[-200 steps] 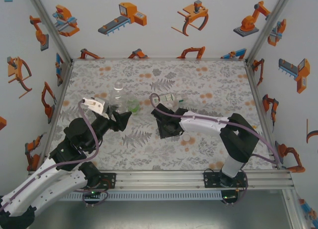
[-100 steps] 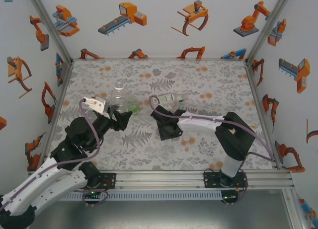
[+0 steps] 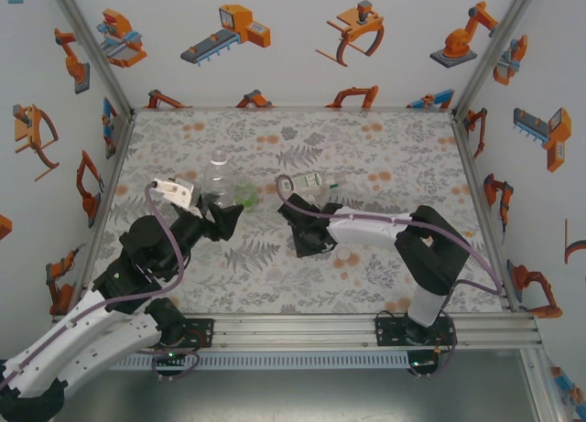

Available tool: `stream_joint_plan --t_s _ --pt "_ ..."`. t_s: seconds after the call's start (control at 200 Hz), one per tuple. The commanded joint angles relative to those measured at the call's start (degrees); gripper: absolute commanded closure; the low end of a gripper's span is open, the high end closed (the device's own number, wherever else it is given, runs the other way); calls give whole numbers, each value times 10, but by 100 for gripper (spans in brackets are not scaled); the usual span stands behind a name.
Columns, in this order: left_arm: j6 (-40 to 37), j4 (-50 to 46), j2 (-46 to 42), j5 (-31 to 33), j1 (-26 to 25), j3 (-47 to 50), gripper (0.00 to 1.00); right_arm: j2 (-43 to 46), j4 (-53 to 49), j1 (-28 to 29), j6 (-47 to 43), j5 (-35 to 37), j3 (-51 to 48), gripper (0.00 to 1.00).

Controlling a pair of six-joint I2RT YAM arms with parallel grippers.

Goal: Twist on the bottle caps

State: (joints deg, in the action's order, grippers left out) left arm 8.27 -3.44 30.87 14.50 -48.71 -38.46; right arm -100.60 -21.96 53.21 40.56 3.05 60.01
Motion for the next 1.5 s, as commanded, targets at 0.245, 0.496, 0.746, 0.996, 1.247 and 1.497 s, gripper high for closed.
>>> stream_joint_plan --t_s 0.245,0.496,0.746,0.996,1.247,1.497 --pt "11 26 6 -10 5 -1 100 29 131 -99 48 -137 -91 72" --pt "10 29 6 -8 5 -3 100 55 49 -139 15 -105 -114 53" --pt "9 26 4 -3 6 0 100 17 -14 -114 -32 -85 -36 49" --pt "19 24 -7 1 6 10 100 -58 -126 -58 -83 13 88 48" --pt "26 22 -13 5 7 17 100 -73 -153 -37 -93 49 108 53" --pt "39 29 -8 2 7 25 100 -64 -140 -27 -88 53 99 57"
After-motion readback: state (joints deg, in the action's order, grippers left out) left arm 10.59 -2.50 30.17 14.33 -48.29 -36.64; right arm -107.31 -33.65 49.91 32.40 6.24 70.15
